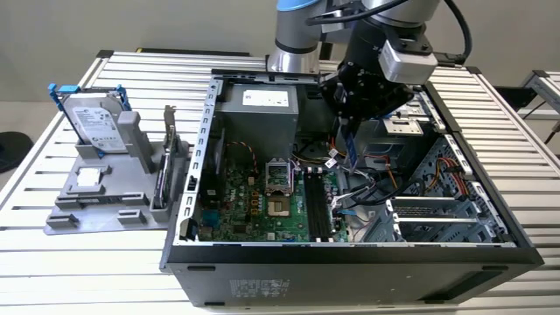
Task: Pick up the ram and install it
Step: 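Insert the ram into the slot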
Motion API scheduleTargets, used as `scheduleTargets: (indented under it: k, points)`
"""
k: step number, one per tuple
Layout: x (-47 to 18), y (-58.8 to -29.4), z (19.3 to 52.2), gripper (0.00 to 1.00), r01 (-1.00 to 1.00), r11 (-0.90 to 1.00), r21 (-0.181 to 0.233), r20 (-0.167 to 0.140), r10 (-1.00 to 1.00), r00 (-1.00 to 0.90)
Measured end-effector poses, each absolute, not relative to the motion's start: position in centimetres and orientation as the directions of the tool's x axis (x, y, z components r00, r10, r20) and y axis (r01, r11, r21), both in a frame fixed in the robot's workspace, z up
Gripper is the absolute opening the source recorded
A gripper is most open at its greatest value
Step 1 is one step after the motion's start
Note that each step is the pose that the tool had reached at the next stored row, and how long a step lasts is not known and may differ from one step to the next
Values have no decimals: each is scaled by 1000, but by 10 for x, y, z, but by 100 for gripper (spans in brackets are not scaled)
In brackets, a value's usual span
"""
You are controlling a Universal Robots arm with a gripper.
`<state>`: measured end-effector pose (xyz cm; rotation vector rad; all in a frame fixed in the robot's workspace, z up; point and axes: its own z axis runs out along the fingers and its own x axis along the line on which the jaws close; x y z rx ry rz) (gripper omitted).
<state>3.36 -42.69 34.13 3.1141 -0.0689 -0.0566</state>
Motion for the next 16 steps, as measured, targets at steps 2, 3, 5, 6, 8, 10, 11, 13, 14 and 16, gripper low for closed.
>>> scheduleTargets:
  k: [2, 3, 5, 6, 8, 10, 11, 13, 14, 16]
  points:
    - [34, -427, 340, 0, -44, -999, 27, -36, -45, 998]
    - [34, -428, 340, 0, -44, -999, 27, -36, -45, 998]
    - [34, -428, 339, 0, -44, -999, 27, -36, -45, 998]
    - [34, -428, 338, 0, -44, -999, 27, -36, -45, 998]
    - [34, -428, 337, 0, -44, -999, 27, -36, -45, 998]
    - [34, -428, 337, 0, -44, -999, 28, -36, -45, 998]
    - [34, -428, 337, 0, -44, -999, 28, -36, -45, 998]
    - [34, -428, 337, 0, -44, -999, 27, -36, -45, 998]
    - [34, -428, 337, 0, -44, -999, 27, -36, -45, 998]
    - [34, -428, 337, 0, -44, -999, 27, -36, -45, 998]
